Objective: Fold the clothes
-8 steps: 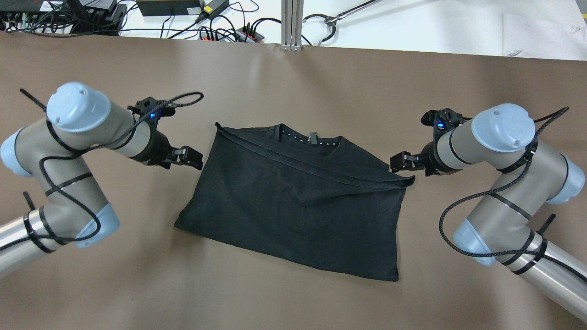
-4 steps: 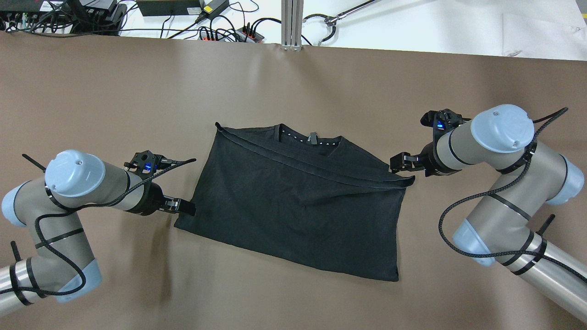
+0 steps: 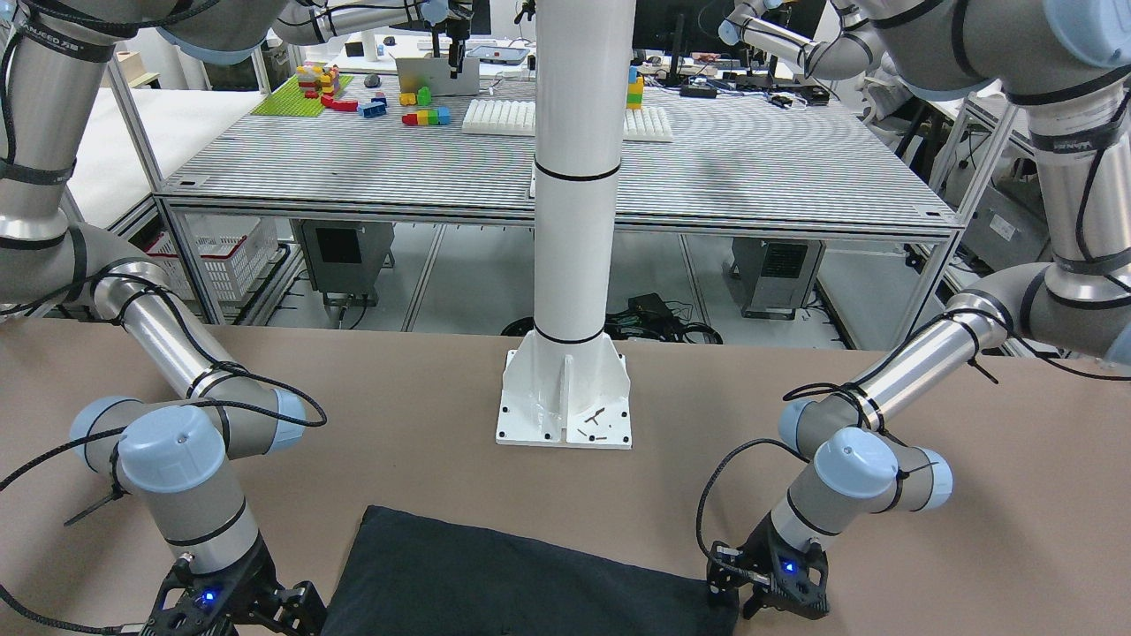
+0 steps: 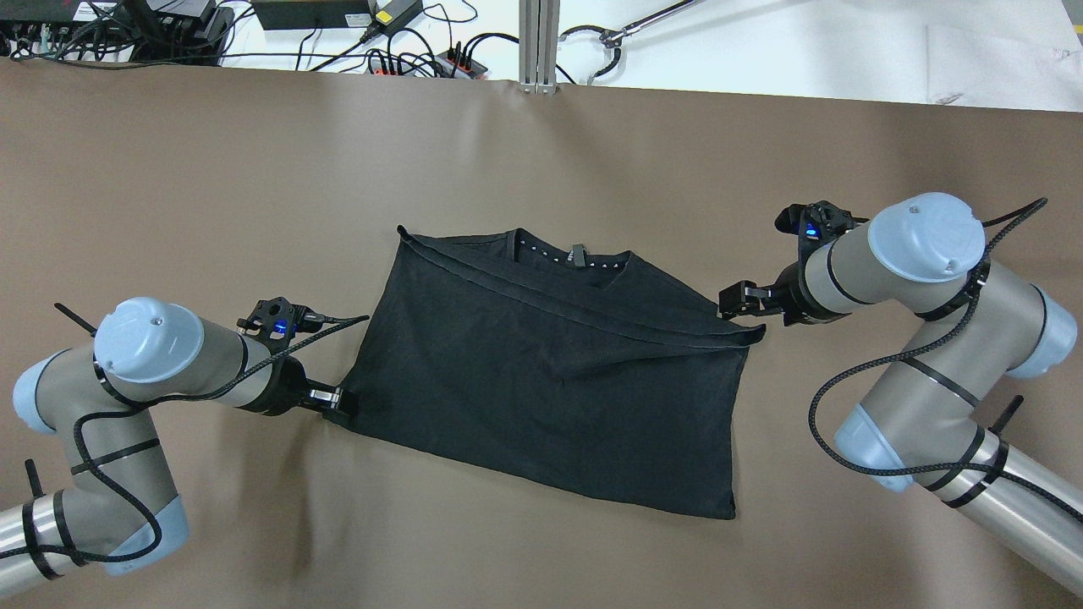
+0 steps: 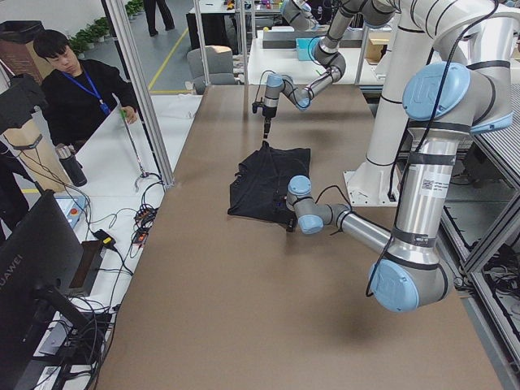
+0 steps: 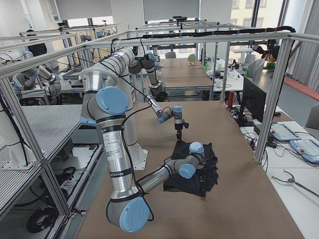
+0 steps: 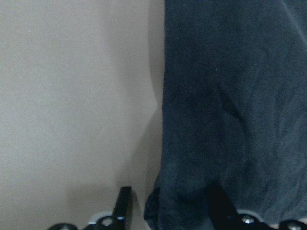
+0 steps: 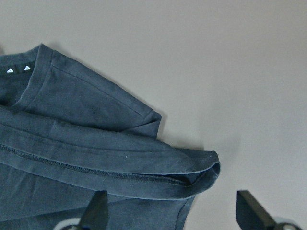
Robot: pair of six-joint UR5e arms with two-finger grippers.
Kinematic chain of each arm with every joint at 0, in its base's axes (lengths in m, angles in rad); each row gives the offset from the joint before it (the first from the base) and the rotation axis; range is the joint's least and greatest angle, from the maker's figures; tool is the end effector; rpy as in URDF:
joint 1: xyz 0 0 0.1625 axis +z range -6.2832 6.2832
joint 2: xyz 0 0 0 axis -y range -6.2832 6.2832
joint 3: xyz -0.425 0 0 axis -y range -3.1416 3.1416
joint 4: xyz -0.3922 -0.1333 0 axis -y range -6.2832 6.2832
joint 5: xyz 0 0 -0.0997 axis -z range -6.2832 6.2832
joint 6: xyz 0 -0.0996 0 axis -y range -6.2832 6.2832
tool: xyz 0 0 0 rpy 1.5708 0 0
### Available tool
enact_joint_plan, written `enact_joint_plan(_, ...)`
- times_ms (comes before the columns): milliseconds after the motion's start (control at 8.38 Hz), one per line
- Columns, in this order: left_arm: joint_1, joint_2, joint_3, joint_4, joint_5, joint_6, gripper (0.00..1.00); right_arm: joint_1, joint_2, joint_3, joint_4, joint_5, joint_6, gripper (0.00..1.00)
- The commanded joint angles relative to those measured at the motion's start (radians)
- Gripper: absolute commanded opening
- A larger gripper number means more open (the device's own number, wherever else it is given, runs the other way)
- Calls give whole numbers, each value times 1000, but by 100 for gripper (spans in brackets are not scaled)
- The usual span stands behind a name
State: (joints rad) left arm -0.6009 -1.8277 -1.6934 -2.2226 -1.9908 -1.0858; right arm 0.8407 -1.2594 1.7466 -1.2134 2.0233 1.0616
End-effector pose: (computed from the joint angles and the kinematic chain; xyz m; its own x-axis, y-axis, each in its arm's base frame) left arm 0.4437 -0.4165 0.3894 0.4810 0.1864 -0.8567 0.0039 0.9767 0.2147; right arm -0.3399 -0.5143 0.3684 0.6071 0.0209 0.7944 -0.1788 0.9776 0.1110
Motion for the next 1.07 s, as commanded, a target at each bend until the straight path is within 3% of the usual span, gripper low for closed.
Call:
enact_joint_plan(0, 1, 1, 1, 0, 0, 1, 15, 0, 0, -1, 2, 0, -2, 94)
enact_joint_plan(239, 1, 1, 0, -2, 1, -2, 2, 0, 2, -1, 0, 0, -2, 94)
enact_joint_plan(954, -37, -13, 1, 0, 1, 12, 0, 0, 2, -2, 0, 0, 0, 94)
